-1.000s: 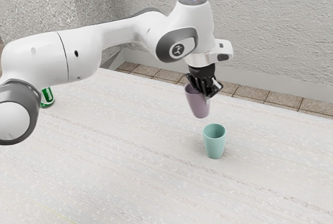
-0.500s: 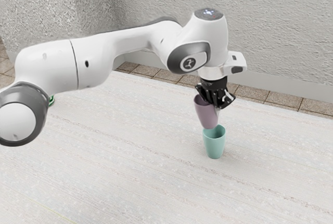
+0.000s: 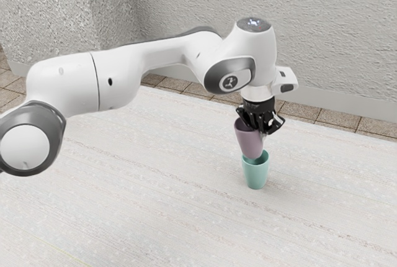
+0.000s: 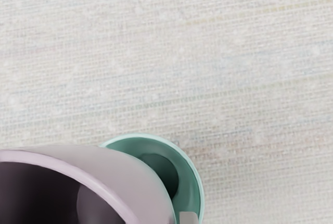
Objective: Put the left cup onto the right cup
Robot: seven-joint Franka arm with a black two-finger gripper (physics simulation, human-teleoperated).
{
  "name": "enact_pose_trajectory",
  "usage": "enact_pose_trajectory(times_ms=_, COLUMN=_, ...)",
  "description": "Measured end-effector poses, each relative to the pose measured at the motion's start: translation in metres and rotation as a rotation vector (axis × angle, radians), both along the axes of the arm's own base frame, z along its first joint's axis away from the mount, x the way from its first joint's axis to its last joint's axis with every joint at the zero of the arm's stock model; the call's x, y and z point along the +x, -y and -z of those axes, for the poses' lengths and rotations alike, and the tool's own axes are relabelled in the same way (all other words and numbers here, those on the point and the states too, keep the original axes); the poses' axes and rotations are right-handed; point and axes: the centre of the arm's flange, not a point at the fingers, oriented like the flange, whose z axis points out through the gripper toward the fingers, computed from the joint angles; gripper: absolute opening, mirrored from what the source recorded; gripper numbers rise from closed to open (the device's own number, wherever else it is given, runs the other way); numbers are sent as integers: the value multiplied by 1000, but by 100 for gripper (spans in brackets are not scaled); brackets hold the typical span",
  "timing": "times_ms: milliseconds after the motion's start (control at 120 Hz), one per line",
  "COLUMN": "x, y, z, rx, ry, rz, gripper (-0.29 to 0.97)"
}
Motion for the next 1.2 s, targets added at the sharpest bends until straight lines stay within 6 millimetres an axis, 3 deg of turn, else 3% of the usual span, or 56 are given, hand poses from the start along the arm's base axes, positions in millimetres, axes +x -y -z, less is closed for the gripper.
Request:
enact_pose_trajectory(times_ms=400, x=4, y=4, z=28, rx=-20, ry=-13, rz=-38, gripper=-10)
enact_pose_trajectory(times_ms=608, x=5, y=1, z=34, rx=-24, ry=-18, rz=-54, gripper=34)
enact_pose_trajectory(times_ms=792, x=6, y=1, z=35, rx=-28, ry=-19, rz=-62, gripper=53)
enact_pose_trajectory(times_ms=975, x=7, y=0, z=23, rx=-35, ry=0, rz=-70, gripper=62)
enact_pose_trajectory(times_ms=1200, x=-4, y=8, z=-31, rx=-45, ry=71, rz=-59, gripper=66)
